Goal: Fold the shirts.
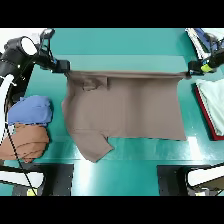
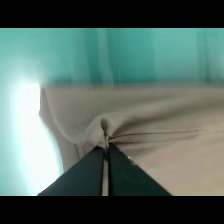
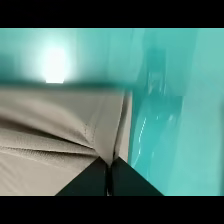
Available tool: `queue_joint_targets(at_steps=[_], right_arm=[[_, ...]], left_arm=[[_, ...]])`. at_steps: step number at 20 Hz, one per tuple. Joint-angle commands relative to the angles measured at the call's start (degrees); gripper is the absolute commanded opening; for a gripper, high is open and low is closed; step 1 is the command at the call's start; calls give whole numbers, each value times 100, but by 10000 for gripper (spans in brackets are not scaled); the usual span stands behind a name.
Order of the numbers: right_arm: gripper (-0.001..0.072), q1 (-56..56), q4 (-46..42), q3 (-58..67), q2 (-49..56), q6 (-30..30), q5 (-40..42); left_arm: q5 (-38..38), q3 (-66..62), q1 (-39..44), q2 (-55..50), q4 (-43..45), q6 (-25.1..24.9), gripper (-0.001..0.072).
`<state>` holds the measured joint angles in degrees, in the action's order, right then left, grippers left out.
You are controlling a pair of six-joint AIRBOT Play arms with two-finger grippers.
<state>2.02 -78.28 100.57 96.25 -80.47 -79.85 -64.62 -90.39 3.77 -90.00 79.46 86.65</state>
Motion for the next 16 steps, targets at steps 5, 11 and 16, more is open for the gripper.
queue_joint_targets(at_steps=[5, 11, 16], right_arm=[[16, -232, 125, -2026, -564, -11, 745], [466, -94, 374, -1930, -837, -9, 179], [463, 247, 640, -2940, -2151, -4, 186]], left_arm=[[155, 1572, 0, -7, -509, 107, 25], [-485, 1641, 0, 507, -470, 201, 603], [-925, 3202, 2, 2188, -479, 354, 603]])
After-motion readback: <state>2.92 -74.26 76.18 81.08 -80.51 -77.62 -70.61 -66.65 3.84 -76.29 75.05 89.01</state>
